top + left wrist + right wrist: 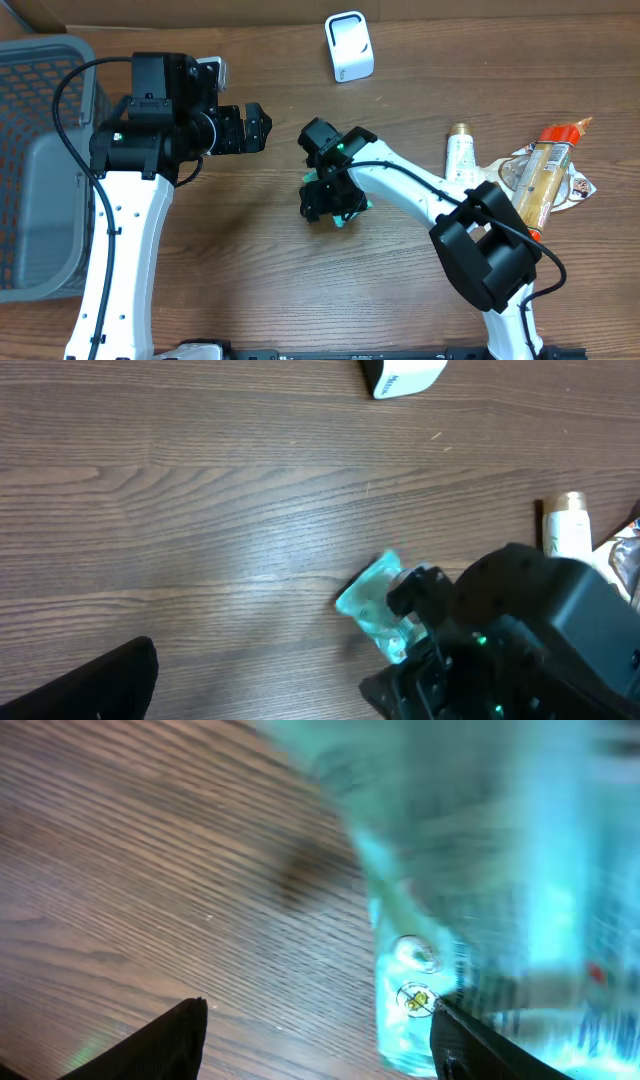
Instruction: Scan the item barcode
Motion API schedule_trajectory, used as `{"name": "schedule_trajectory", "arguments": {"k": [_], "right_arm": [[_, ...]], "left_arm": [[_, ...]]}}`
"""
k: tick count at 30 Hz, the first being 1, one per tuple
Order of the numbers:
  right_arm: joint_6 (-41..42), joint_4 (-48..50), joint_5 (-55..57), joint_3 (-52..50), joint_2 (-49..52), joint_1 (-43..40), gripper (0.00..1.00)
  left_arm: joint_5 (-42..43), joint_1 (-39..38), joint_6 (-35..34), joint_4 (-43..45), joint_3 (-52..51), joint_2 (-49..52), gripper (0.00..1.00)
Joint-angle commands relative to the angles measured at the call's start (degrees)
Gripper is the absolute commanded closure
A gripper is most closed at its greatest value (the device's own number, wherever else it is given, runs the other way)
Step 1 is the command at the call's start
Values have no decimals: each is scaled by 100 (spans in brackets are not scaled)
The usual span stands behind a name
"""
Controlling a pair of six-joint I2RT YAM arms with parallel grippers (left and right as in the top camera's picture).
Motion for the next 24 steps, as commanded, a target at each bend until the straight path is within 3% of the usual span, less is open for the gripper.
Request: {"name": "schedule_trajectory", "arguments": {"k": [1,9,14,24], "right_arm": [[-212,-48,164,-74,-400,-216,28],[-236,-258,166,-74,-1078,-981,26],[-175,-179,-557,-186,-1104,-1436,23],[138,1237,-2000,-1749,-1088,-1740,25]], "left_arm": [[26,-48,90,2,28,20,0],[26,-48,87,2,28,20,0],[26,-50,87,2,28,20,1],[26,-48,90,2,28,20,0]]}}
